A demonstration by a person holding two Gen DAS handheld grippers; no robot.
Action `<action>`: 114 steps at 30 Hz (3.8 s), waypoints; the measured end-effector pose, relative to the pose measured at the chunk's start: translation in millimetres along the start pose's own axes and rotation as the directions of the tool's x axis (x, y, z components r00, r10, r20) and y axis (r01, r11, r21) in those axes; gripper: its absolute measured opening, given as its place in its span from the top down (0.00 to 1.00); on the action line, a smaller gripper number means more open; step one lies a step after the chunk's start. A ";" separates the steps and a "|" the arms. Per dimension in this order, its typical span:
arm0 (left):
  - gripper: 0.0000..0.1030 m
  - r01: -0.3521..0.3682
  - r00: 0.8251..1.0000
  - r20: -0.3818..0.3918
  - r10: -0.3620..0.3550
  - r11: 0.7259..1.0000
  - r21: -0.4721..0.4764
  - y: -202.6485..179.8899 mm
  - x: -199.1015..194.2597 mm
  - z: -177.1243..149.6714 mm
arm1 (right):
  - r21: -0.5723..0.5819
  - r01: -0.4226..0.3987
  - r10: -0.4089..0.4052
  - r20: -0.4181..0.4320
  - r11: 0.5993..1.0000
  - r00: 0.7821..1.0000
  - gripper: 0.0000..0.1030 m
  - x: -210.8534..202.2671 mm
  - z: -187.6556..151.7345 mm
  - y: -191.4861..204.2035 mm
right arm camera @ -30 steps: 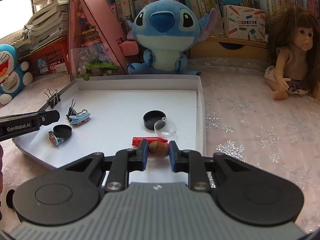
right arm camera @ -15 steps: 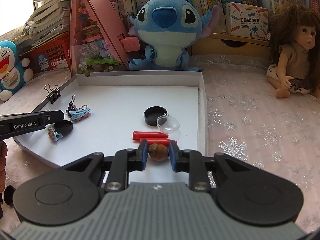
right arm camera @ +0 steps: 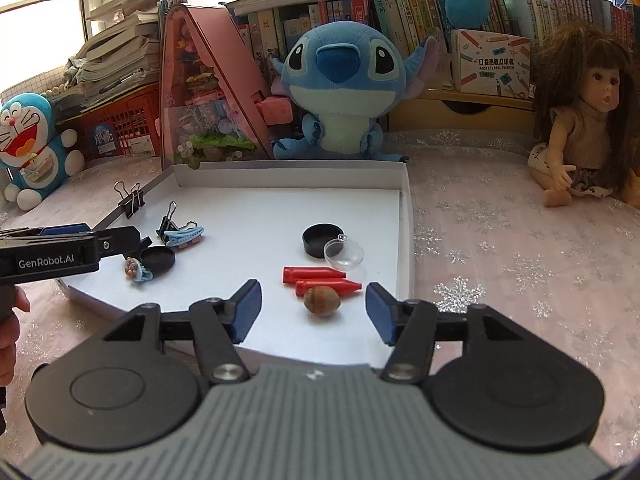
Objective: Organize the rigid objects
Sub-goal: 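Withdraw the left gripper toward the small black cup while the right gripper moves toward the other brown nut, then grasp the small black cup with the left gripper while the right gripper grasps the brown nut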
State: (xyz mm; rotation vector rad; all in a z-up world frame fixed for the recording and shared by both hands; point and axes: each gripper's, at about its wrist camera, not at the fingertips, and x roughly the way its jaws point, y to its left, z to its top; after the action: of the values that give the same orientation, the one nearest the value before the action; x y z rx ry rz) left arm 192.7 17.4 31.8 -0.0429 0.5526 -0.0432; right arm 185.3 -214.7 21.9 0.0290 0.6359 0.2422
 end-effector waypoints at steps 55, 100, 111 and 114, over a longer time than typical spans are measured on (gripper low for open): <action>0.15 0.135 0.990 -0.043 -0.134 0.991 0.021 20.8 -94.5 -104.3 | -0.233 -0.047 0.064 0.064 0.971 0.996 0.00 -92.9 -120.5 70.2; 0.59 0.098 0.995 -0.015 -0.097 0.991 0.096 7.1 -97.7 -112.9 | -0.184 -0.073 0.083 0.047 0.980 0.995 0.18 -94.9 -124.2 72.4; 0.71 0.106 0.994 -0.010 -0.105 0.992 0.064 9.9 -100.0 -111.3 | -0.159 -0.035 0.050 0.094 0.987 0.994 0.64 -100.2 -122.5 68.4; 0.71 0.107 0.994 -0.013 -0.106 0.992 0.061 9.1 -100.3 -110.5 | -0.157 -0.025 0.041 0.096 0.987 0.995 0.74 -100.8 -121.8 66.9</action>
State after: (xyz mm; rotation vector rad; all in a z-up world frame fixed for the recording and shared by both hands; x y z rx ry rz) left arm 49.6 28.6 -10.2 -0.0127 0.5579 -0.1646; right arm 20.6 -178.9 -10.5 -0.0987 0.5167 0.3200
